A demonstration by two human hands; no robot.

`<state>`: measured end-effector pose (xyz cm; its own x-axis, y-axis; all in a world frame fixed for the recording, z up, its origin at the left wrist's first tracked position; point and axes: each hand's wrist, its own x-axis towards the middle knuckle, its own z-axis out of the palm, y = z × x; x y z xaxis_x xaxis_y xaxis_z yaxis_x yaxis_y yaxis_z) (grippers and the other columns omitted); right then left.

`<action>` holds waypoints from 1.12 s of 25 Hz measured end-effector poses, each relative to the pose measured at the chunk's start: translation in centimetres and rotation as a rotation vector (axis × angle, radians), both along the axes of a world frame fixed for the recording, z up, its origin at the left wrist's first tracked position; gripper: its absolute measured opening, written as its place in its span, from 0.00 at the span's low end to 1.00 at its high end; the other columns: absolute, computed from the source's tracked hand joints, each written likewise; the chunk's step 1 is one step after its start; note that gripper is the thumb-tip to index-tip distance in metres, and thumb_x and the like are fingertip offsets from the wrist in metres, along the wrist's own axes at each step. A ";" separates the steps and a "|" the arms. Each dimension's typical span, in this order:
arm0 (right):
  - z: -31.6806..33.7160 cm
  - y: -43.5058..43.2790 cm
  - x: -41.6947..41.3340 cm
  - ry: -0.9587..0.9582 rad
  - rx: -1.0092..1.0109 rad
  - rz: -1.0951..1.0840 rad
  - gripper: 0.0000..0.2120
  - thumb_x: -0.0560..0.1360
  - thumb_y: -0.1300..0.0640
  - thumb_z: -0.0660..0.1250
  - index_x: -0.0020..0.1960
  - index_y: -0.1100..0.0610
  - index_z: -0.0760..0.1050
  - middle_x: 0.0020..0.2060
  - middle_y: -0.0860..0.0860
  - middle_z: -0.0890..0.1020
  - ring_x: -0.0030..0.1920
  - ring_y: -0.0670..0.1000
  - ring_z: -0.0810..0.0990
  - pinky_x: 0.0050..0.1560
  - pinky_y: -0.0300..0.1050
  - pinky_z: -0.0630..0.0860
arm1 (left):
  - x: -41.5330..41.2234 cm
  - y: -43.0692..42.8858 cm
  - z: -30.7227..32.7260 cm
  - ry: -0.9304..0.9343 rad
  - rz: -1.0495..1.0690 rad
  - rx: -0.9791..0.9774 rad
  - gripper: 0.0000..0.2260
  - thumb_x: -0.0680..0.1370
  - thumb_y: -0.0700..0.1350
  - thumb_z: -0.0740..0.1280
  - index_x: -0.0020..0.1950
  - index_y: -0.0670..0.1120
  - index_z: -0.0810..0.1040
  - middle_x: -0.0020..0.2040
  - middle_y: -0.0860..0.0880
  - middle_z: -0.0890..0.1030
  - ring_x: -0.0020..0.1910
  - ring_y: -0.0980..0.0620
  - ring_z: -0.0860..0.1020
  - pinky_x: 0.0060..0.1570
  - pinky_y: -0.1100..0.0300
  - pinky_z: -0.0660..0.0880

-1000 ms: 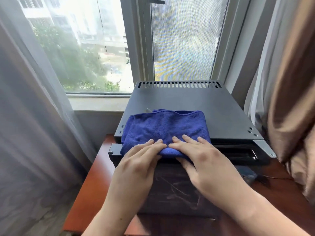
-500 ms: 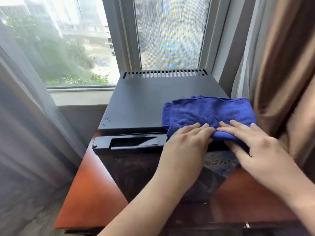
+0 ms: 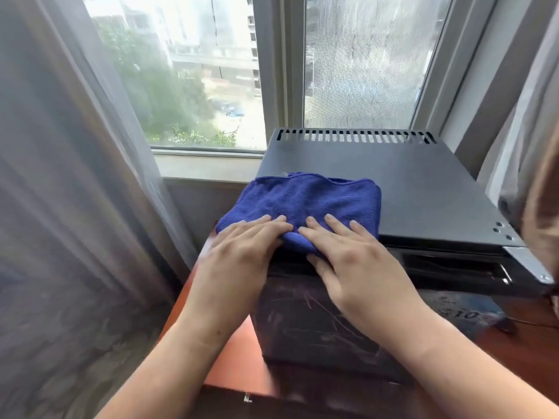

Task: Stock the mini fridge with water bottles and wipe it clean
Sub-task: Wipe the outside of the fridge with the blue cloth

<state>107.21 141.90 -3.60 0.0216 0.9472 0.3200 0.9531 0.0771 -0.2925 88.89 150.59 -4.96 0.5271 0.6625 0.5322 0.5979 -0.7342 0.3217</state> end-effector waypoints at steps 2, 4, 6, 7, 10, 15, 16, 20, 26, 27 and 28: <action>1.0 2.9 -1.7 -0.005 -0.092 0.057 0.23 0.85 0.49 0.55 0.80 0.46 0.64 0.79 0.43 0.65 0.81 0.48 0.59 0.80 0.45 0.50 | -2.2 2.2 0.3 -0.019 0.017 -0.098 0.13 0.84 0.42 0.64 0.67 0.52 0.80 0.69 0.57 0.80 0.71 0.56 0.75 0.68 0.50 0.74; 1.7 5.2 -2.7 -0.022 -0.127 0.083 0.23 0.86 0.50 0.56 0.80 0.45 0.62 0.80 0.43 0.62 0.81 0.48 0.57 0.79 0.45 0.49 | -3.4 3.8 0.5 -0.083 0.018 -0.236 0.15 0.84 0.40 0.64 0.68 0.53 0.80 0.70 0.58 0.78 0.72 0.60 0.73 0.70 0.55 0.71; 2.3 6.6 -3.4 -0.021 -0.133 0.090 0.22 0.86 0.50 0.56 0.79 0.45 0.64 0.80 0.44 0.64 0.81 0.49 0.58 0.79 0.46 0.51 | -4.0 4.4 0.8 -0.158 0.043 -0.328 0.15 0.84 0.42 0.64 0.68 0.54 0.80 0.69 0.59 0.79 0.69 0.65 0.74 0.69 0.62 0.71; 2.4 6.9 -3.6 -0.028 -0.135 0.098 0.21 0.86 0.50 0.56 0.79 0.45 0.64 0.79 0.44 0.64 0.80 0.49 0.59 0.79 0.46 0.51 | -4.2 4.2 0.9 -0.203 0.053 -0.354 0.14 0.84 0.42 0.64 0.68 0.54 0.80 0.68 0.59 0.79 0.67 0.67 0.75 0.67 0.68 0.71; 2.3 6.2 -3.8 -0.036 -0.137 0.154 0.20 0.86 0.50 0.56 0.77 0.45 0.67 0.78 0.43 0.66 0.80 0.48 0.61 0.79 0.45 0.53 | -4.9 1.9 0.6 -0.306 0.061 -0.385 0.14 0.84 0.41 0.65 0.67 0.53 0.81 0.65 0.61 0.81 0.60 0.72 0.77 0.59 0.76 0.71; 0.0 1.7 -5.4 -0.020 0.011 0.193 0.19 0.83 0.51 0.60 0.72 0.48 0.75 0.72 0.45 0.76 0.74 0.50 0.72 0.74 0.51 0.68 | -6.6 -3.0 -1.6 -0.409 0.042 -0.302 0.15 0.82 0.42 0.64 0.68 0.50 0.81 0.67 0.59 0.80 0.62 0.66 0.79 0.61 0.72 0.73; -0.7 0.9 -5.5 -0.024 0.039 0.185 0.19 0.82 0.52 0.61 0.71 0.48 0.75 0.71 0.45 0.77 0.73 0.50 0.74 0.73 0.51 0.70 | -6.8 -3.8 -2.2 -0.412 0.038 -0.277 0.16 0.82 0.42 0.64 0.68 0.49 0.81 0.68 0.58 0.80 0.65 0.63 0.78 0.64 0.68 0.73; -2.2 -1.2 -4.6 -0.076 0.090 0.173 0.21 0.80 0.54 0.65 0.72 0.48 0.75 0.72 0.44 0.76 0.74 0.47 0.71 0.74 0.48 0.64 | -6.1 -5.4 -4.4 -0.335 0.045 -0.129 0.15 0.82 0.42 0.66 0.69 0.47 0.80 0.71 0.56 0.77 0.72 0.55 0.74 0.71 0.59 0.70; 0.2 -1.1 0.6 0.013 -0.014 0.070 0.20 0.84 0.50 0.57 0.75 0.44 0.70 0.75 0.40 0.71 0.77 0.44 0.66 0.78 0.48 0.63 | -0.3 -3.5 -1.5 -0.092 0.003 -0.112 0.19 0.83 0.48 0.60 0.75 0.50 0.74 0.74 0.56 0.74 0.77 0.56 0.67 0.77 0.63 0.58; 0.7 -1.4 2.2 0.030 -0.043 0.046 0.20 0.84 0.51 0.58 0.76 0.44 0.69 0.75 0.39 0.69 0.78 0.43 0.64 0.78 0.47 0.61 | 1.3 -3.4 -0.8 -0.033 -0.003 -0.115 0.20 0.83 0.49 0.59 0.75 0.50 0.74 0.74 0.56 0.74 0.77 0.56 0.67 0.77 0.65 0.55; 1.0 -1.9 3.8 0.033 -0.064 0.022 0.21 0.84 0.51 0.60 0.76 0.43 0.68 0.76 0.37 0.68 0.78 0.41 0.62 0.79 0.45 0.58 | 2.9 -3.5 -0.1 0.026 -0.024 -0.106 0.20 0.83 0.50 0.59 0.75 0.50 0.74 0.74 0.55 0.74 0.77 0.56 0.67 0.77 0.65 0.55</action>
